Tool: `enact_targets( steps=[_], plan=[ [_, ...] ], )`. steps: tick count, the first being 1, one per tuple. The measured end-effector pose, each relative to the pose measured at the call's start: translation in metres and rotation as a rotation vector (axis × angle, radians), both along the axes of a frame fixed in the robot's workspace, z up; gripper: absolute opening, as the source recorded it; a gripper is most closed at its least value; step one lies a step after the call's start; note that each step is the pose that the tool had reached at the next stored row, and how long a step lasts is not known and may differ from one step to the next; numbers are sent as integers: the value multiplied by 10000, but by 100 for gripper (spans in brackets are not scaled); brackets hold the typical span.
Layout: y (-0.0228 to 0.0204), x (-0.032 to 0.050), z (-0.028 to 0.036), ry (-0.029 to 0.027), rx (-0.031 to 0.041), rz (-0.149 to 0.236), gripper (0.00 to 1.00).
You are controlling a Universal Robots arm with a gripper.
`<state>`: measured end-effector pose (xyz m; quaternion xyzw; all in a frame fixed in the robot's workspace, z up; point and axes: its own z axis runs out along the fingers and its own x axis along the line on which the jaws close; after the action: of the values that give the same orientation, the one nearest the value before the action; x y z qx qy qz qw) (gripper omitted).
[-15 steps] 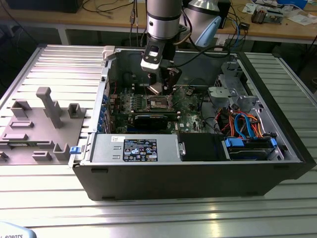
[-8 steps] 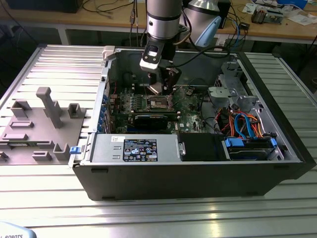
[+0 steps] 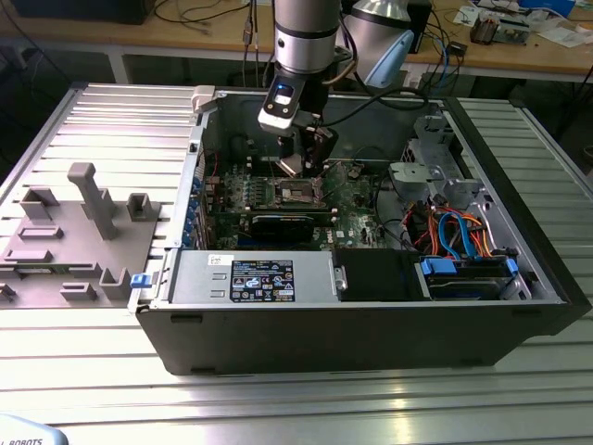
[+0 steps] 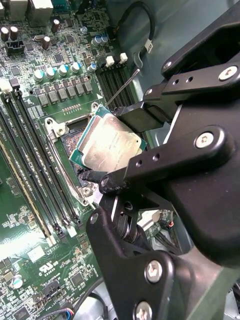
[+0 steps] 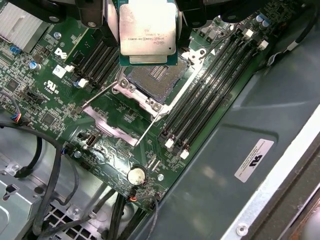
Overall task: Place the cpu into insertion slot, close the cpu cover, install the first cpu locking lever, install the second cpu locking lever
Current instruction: 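Place the cpu into insertion slot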
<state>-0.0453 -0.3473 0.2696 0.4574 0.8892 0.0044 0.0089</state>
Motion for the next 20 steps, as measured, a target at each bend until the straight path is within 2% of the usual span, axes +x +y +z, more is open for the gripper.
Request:
enact_targets(
  steps=[20],
  plan=[
    [0,0,0,0,0,-454,55]
  ],
)
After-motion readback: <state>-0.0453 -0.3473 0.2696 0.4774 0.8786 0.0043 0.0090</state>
